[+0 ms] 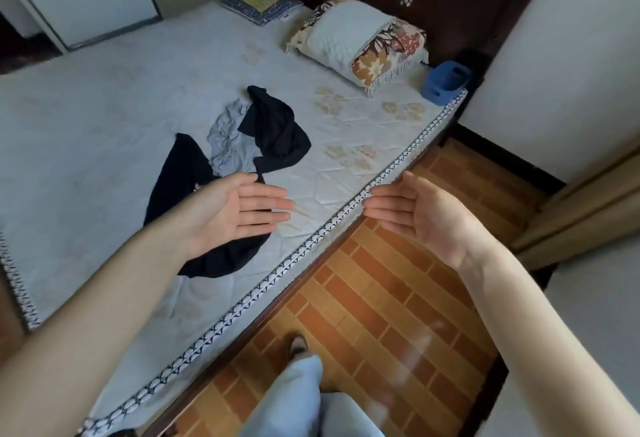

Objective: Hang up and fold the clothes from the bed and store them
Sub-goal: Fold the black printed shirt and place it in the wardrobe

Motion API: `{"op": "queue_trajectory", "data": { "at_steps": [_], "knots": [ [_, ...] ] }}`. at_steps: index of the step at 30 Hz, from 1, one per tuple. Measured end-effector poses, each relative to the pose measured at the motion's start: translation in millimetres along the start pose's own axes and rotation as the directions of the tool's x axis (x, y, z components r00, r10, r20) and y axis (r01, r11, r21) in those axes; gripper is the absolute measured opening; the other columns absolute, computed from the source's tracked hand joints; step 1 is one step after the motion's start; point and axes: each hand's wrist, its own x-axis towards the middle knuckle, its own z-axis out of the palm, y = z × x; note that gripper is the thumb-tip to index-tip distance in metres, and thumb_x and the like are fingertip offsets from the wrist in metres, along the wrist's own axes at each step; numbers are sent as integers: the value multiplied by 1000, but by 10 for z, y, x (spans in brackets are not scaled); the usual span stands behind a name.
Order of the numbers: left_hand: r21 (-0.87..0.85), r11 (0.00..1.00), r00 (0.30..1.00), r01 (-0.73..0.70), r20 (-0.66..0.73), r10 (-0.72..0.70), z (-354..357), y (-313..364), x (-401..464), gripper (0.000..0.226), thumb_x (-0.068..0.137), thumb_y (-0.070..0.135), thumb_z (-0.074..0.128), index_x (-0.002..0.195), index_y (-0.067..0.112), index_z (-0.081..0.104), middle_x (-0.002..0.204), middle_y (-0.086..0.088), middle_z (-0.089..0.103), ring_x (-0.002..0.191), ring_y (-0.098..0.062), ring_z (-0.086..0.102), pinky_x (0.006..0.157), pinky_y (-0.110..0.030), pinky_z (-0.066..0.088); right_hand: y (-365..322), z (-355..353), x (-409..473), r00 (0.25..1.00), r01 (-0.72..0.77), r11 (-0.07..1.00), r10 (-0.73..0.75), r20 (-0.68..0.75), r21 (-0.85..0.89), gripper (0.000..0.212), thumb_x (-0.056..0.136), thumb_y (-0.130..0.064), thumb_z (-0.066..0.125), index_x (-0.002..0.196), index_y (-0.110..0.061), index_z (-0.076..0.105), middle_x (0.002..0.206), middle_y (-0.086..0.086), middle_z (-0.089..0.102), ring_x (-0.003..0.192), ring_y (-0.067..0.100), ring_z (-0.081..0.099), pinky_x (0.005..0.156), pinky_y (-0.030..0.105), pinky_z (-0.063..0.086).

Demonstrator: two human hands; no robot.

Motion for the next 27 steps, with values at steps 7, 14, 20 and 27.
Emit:
{"op": "queue_trajectory", "data": {
  "at_steps": [7,14,20,27],
  "knots": [
    [-61,997,997,-47,-70,43,-496,342,382,46,103,32,32,123,4,61,118,-13,70,109,-24,68,91,-35,56,-454,324,793,996,14,996,-6,94,-84,51,107,-38,27,110,-7,68,109,12,74,106,22,70,104,38,47],
    [-91,988,985,-124,-134,111,-1026,832,682,46,103,32,31,123,4,62,119,-12,69,113,-24,66,99,-39,47,-1105,821,1625,982,66,984,-34,187,-168,51,107,-38,28,106,-9,70,107,11,74,104,22,71,95,34,51],
    [-138,984,976,-115,-200,86,-1370,995,943,44,103,32,33,122,4,62,118,-12,70,112,-24,66,99,-39,49,-1148,1151,2231,964,9,978,47,261,-210,52,107,-39,27,109,-9,69,109,10,74,107,21,69,97,34,50],
    [-261,961,961,-89,-278,13,-1701,843,1248,45,104,32,31,122,4,62,118,-12,70,109,-22,67,90,-32,55,-1152,1403,2914,921,-57,951,167,352,-303,50,107,-39,28,109,-10,69,110,9,74,108,21,69,100,35,49]
  ]
}}
